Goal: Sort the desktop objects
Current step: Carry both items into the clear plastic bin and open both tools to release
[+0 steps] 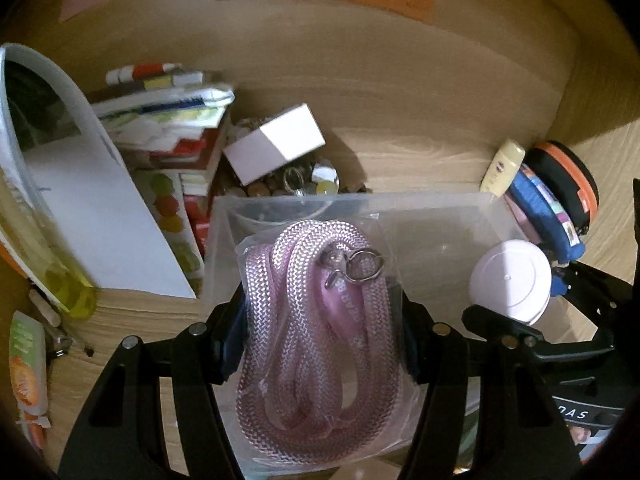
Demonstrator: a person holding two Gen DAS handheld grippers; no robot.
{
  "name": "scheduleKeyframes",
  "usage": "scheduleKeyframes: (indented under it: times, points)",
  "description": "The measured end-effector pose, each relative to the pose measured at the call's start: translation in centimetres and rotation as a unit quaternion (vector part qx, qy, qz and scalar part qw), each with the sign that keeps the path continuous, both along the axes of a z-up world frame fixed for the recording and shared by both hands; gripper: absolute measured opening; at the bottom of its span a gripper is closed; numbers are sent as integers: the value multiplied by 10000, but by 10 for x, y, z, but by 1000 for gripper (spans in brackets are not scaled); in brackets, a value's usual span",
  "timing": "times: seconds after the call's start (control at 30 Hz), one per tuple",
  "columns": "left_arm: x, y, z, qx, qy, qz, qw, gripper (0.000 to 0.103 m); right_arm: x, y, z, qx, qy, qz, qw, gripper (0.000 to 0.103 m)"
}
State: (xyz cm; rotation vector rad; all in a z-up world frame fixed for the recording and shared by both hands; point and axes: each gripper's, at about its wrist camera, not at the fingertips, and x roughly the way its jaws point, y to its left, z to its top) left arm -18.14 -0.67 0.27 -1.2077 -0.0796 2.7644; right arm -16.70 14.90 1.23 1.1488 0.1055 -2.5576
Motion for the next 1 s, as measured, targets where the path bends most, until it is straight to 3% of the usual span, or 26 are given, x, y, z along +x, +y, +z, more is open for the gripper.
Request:
scheduleKeyframes:
  times: [0.13,0.47,0.8,0.87,0.93,1.0]
  points:
    - [-4,-1,-4,142,-168,-59,9997,62,-3,-3,-5,91,-70,22,9999,61]
    - [-3,10,-9,-188,-215,-132,9995,62,-4,-8,-10,221,-98,71,9997,61]
    - [1,11,-7,-123,-221,-187,9995,71,-5,-8,-11,225,-78,45,9997,62]
    - [3,11,-6,-142,-174,-189,9996,73,-4,-8,-10,259,-25,48,9996,64]
    - [6,12,-4,-153,-123,-205,9996,74,-1,-8,-7,342,94,17,9994,79]
    - [8,13,0,-153,-71,-229,9996,74,3,-9,-4,412,207,17,9989,82]
